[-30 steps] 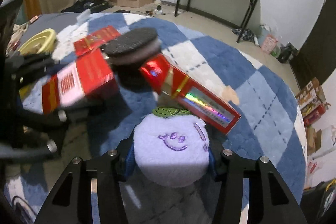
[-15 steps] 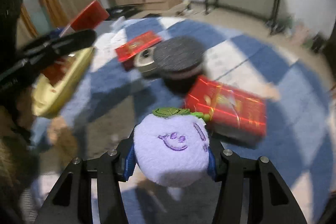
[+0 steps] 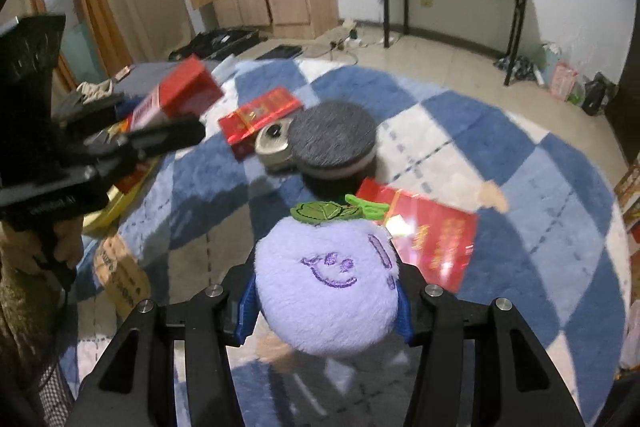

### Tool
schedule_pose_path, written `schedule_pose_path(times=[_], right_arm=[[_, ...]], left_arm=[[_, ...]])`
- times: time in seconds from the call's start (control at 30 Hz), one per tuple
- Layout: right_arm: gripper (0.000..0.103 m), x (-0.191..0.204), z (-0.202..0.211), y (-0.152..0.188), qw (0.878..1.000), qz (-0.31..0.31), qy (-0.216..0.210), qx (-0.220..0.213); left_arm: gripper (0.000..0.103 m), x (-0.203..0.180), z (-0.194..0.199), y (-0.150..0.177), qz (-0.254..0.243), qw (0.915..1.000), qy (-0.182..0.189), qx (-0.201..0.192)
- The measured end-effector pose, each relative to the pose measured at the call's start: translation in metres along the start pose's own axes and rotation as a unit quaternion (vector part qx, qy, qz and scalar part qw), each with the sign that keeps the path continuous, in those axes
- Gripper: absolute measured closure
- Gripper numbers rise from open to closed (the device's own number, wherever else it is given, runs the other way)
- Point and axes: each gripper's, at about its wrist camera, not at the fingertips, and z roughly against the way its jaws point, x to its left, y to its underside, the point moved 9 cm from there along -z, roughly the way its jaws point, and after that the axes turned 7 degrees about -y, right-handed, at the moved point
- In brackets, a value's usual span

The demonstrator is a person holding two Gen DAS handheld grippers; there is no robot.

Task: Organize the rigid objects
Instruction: 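Carry Double Happiness box and plush ball with both tools over the yellow tray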

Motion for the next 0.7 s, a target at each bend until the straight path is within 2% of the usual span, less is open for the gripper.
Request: schedule_pose_path(times=[0.33, 0.37, 0.43, 0.47, 0.6, 0.7], right_arm=[[0.051, -0.017, 0.017, -0.003, 0.999, -0.016, 0.037, -0.024], [0.051, -0.016, 0.015, -0.003, 0.999, -0.015, 0.04, -0.024], [0.051, -0.011, 0.012, -0.004, 0.999, -0.006, 0.04, -0.025], [0.051, -0.006, 0.011, -0.006, 0.999, 0.002, 0.039, -0.03], [0.051, 0.034, 0.017, -0.012, 0.997, 0.047, 0.012, -0.052], [0.051, 0.071, 0.014, -0.018, 0.995, 0.075, -0.018, -0.061]], left_arm=[[0.046, 0.002, -0.001, 0.0, -0.003, 1.0, -0.008, 0.003], [0.046, 0.006, 0.003, -0.001, 0.001, 1.0, -0.008, 0.002], [0.046, 0.019, 0.015, -0.005, 0.029, 0.9994, 0.019, -0.004], [0.046, 0.03, 0.024, -0.007, 0.04, 0.999, 0.018, -0.007], [0.046, 0.092, 0.082, -0.012, 0.025, 0.9973, -0.062, -0.031], [0.046, 0.148, 0.131, 0.004, 0.041, 0.9921, -0.116, -0.022]])
